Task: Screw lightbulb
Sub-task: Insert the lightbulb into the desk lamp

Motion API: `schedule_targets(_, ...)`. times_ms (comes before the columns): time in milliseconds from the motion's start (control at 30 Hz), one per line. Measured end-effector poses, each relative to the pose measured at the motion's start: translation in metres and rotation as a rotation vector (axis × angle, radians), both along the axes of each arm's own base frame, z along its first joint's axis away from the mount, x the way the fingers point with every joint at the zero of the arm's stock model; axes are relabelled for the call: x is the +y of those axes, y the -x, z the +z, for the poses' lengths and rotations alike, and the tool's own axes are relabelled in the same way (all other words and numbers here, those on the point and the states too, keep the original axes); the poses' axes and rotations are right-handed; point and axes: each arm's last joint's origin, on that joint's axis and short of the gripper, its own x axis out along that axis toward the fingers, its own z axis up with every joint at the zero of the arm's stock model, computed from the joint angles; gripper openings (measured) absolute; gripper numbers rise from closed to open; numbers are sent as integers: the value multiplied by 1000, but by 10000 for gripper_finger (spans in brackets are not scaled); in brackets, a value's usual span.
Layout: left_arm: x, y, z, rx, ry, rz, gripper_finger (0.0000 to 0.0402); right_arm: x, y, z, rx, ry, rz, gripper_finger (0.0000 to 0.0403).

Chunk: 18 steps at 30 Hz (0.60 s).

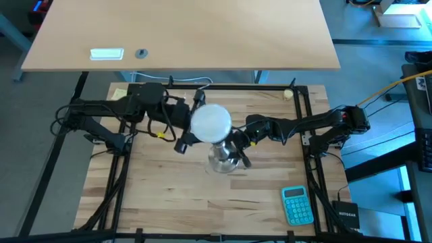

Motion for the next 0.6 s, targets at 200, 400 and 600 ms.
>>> schedule_targets(200,5,20,10,17,22,161,298,-11,5,8,-7,35,-182,161)
schedule_targets(400,11,50,18,63,53,410,300,-29,11,18,-24,67,-384,161)
schedule_targets(600,17,75,26,63,79,559,300,-49,13,21,-42,84,-554,161)
